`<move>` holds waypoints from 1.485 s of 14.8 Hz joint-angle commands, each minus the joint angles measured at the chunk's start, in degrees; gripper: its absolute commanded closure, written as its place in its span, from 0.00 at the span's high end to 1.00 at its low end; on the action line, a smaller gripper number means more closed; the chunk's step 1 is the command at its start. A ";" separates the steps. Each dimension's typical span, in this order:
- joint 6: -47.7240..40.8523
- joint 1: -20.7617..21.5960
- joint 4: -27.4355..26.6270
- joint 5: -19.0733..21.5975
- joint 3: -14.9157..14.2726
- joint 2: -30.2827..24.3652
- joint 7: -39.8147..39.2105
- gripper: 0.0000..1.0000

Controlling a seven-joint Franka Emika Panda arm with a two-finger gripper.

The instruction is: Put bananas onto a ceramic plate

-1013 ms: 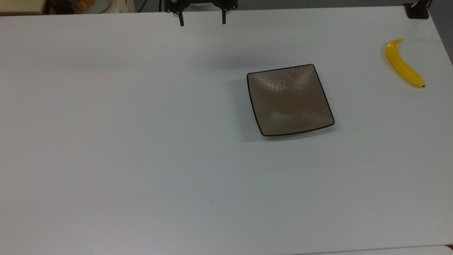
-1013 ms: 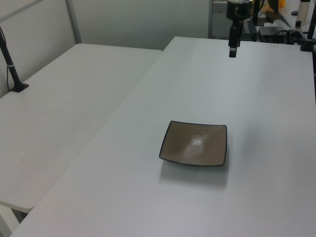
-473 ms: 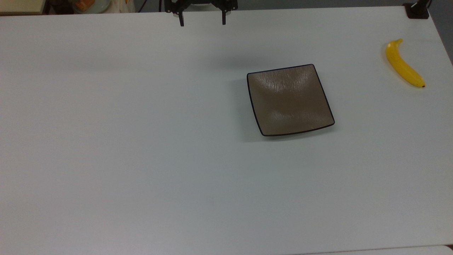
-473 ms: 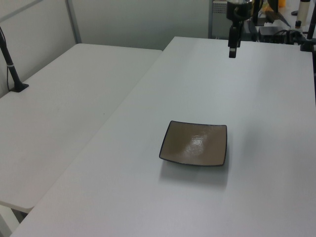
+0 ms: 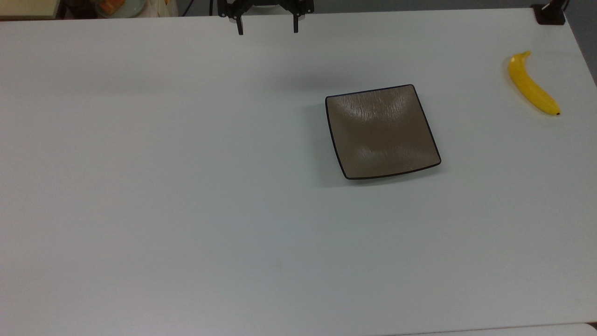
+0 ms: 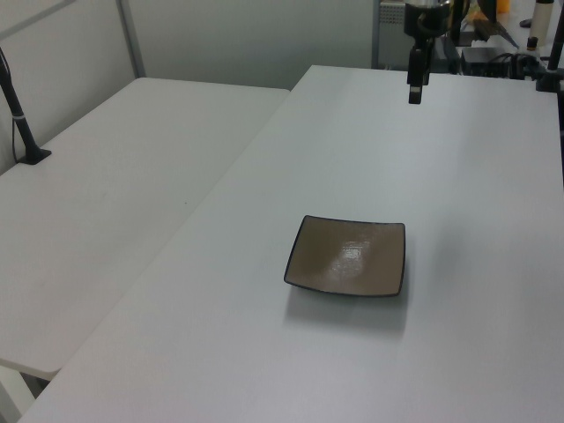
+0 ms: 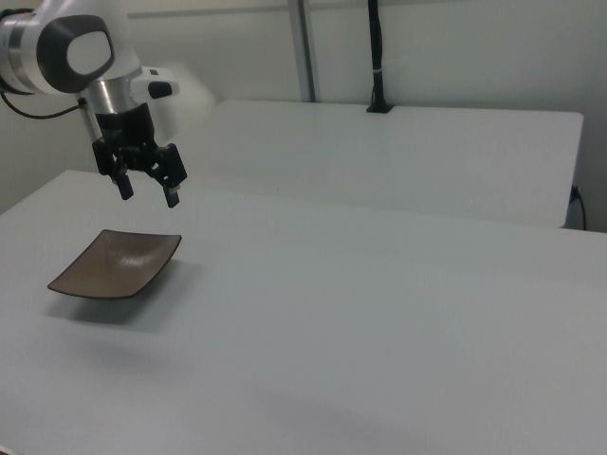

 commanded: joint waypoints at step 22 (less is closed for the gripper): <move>16.00 18.98 -0.33 12.70 8.49 9.41 13.22 1.00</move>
